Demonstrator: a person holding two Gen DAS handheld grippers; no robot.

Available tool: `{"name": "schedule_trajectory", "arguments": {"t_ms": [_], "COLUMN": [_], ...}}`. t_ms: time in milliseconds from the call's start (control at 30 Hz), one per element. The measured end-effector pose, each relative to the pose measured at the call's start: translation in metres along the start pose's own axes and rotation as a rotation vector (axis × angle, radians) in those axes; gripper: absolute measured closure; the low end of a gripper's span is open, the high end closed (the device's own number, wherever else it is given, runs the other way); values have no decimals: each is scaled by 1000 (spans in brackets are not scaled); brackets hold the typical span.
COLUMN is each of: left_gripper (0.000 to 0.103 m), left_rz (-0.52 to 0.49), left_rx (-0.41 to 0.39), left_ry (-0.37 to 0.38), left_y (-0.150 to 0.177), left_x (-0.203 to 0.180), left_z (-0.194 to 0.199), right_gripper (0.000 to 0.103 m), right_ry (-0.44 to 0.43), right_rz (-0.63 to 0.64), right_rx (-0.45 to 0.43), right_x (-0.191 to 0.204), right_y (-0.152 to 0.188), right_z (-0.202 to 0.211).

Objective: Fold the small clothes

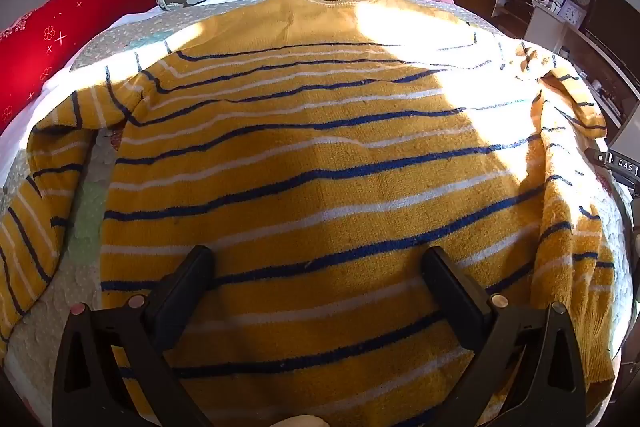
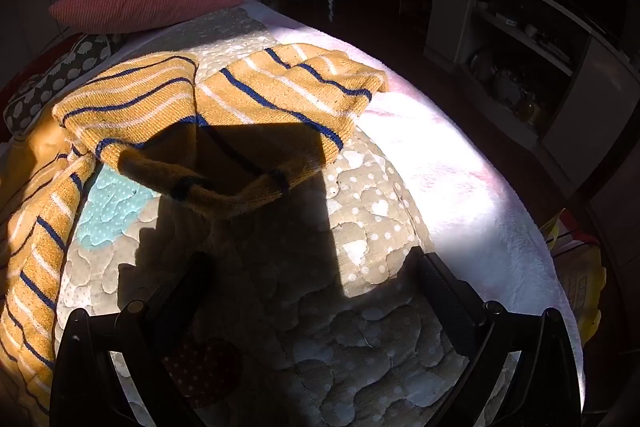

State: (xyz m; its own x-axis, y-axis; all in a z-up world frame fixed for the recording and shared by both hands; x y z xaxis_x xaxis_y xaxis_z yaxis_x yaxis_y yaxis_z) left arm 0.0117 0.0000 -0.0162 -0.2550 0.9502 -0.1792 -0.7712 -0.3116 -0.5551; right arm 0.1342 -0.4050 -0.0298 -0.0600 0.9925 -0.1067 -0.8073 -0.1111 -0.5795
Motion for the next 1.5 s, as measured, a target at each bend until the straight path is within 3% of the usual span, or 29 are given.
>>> {"name": "schedule_trajectory", "arguments": {"t_ms": [367, 533, 667, 833, 900, 1000, 1133, 1267, 1400, 1500], "left_gripper": [0, 0, 0, 0, 0, 0, 0, 0, 0, 0], "left_rz": [3, -20, -26, -8, 1, 20, 96, 119, 88, 77], "left_rx": [21, 82, 41, -92, -109, -128, -167, -155, -184, -210], "left_ry": [-22, -28, -40, -49, -41, -75, -68, -105, -128, -150], "left_y": [0, -4, 1, 0, -1, 3, 10, 19, 34, 45], "left_x": [-2, -3, -4, -2, 1, 10, 30, 40, 35, 34], "left_z": [2, 1, 26, 79, 96, 115, 133, 139, 150, 158], "right_gripper": [1, 1, 1, 1, 1, 1, 3, 3, 3, 3], "right_ry": [-26, -159, -235, -159, -91, -60, 13, 72, -15, -82], "right_rz": [11, -36, -103, -8, 76, 66, 79, 170, 164, 161], "right_rx": [21, -2, -18, 66, 95, 87, 19, -89, -188, -199], "right_x": [-1, -8, -20, -4, 9, 8, 15, 48, 94, 133], "right_y": [-3, 2, 6, -2, -2, -3, 1, 10, 32, 52], "right_z": [-3, 9, 10, 2, 0, 6, 43, 104, 157, 177]}}
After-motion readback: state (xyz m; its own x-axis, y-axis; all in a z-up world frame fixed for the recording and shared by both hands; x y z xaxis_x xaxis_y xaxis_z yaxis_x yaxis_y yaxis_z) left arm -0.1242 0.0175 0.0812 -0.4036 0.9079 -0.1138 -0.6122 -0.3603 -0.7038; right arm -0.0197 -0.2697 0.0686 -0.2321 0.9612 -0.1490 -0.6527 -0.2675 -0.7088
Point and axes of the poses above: each gripper's, at about its wrist camera, not at the fingertips, and z roughly against the way its jaws point, x to its left, y to its underside, the point moved 2 cm from there along -z, roughly the way its jaws point, and after that the axes turned 14 degrees about z, right-handed, at the moved point
